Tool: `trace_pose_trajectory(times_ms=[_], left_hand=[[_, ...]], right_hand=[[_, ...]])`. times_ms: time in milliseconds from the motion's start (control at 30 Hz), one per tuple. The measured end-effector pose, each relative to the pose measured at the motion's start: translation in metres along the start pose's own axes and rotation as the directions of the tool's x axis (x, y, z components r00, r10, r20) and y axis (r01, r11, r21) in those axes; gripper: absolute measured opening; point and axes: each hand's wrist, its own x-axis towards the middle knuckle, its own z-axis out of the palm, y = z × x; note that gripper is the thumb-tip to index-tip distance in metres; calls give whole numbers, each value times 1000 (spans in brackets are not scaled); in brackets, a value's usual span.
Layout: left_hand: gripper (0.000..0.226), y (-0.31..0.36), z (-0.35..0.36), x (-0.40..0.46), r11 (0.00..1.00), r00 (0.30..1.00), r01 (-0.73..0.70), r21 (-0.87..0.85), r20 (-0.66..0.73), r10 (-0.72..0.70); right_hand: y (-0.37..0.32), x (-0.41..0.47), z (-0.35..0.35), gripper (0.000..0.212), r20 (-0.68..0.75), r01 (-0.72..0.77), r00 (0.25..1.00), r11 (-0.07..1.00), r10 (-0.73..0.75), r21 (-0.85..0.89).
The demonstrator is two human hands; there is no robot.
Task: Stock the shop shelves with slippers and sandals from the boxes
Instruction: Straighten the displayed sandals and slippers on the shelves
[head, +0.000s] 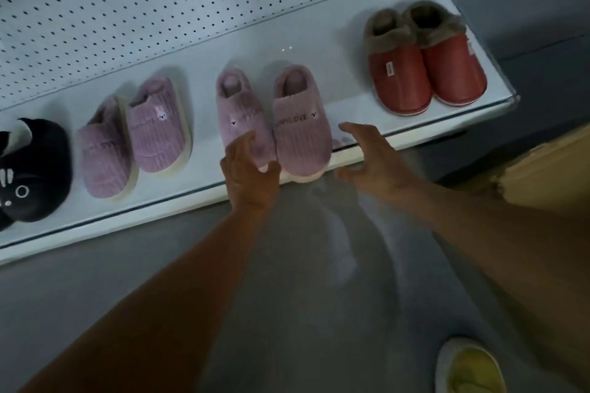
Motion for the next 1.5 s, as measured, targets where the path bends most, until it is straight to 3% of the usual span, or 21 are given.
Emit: trace_pose_trajectory(times_ms=[67, 233, 533, 667, 867, 1200, 1500], left_hand=[[68, -23, -5, 5, 998, 998, 57, -25, 11, -57], [84, -62, -16, 14, 998, 990, 6, -59, 139, 2], [107, -65, 0, 63, 997, 966, 47, -56, 257, -31], [105, -68, 1, 75, 1000, 954, -13, -8, 298, 14], [97, -75, 8, 81, 996, 968, -89, -27, 235, 93], [91, -81, 9, 71, 993, 972, -84, -78, 213, 99], [78, -82, 6, 70, 987, 962, -107, -120, 238, 133]], right_hand=[[-2, 3, 18, 90, -26, -7, 1000, 1000, 7, 15], [-16, 2, 63, 112, -103, -60, 993, 998, 61, 13], [-32, 25, 80, 111, -154, -87, 986, 980, 59, -181], [-30, 54, 65, 100, -166, -58, 986, 979, 25, -197], [-22, 73, 62, 99, -140, -29, 990, 985, 5, -172], [-25, 66, 79, 83, -293, -63, 956, 982, 7, -179], [-30, 80, 71, 76, -264, -62, 964, 983, 15, -172]])
